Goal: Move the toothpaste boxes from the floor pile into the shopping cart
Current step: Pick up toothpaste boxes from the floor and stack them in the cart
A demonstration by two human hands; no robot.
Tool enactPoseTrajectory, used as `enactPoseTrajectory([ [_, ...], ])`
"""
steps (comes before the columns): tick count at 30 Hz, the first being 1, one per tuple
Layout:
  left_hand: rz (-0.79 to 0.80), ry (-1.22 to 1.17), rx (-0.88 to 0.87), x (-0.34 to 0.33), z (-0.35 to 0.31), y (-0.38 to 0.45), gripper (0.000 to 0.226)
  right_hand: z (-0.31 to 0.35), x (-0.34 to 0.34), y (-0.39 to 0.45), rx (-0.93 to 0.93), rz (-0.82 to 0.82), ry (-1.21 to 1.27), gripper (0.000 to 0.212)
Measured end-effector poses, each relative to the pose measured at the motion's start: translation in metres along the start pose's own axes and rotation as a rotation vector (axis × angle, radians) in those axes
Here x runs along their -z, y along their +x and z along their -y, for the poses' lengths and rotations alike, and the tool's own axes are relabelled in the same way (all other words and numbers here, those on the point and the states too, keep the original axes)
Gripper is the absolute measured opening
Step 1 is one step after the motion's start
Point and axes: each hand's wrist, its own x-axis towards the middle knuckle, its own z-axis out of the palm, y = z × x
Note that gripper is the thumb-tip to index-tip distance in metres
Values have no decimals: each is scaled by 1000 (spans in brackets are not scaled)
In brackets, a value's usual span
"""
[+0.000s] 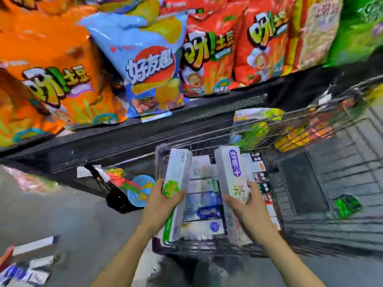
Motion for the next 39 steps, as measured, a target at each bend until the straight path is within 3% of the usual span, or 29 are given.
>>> enactPoseTrajectory([
  [5,167,276,-136,-47,48,66,21,-55,14,54,-37,-37,-116,45],
  [11,431,627,-274,-90,98,117,85,-90,28,116,23,-9,-267,47],
  [17,587,898,-438,-122,145,136,87,-124,25,133,23,6,-361,50],
  [21,509,1110,-570,-128,161,147,88,-143,23,135,-28,46,-350,55],
  [27,213,1243,-781,-126,167,152,84,-148,25,139,-44,74,-345,54],
  [31,136,1247,-731,-121,167,150,88,-149,24,137,-44,88,-345,57],
  [35,199,1291,-605,-116,158,146,90,-149,23,136,-22,125,-374,55],
  [39,174,1272,-567,-93,129,127,81,-152,18,137,105,138,-553,61],
])
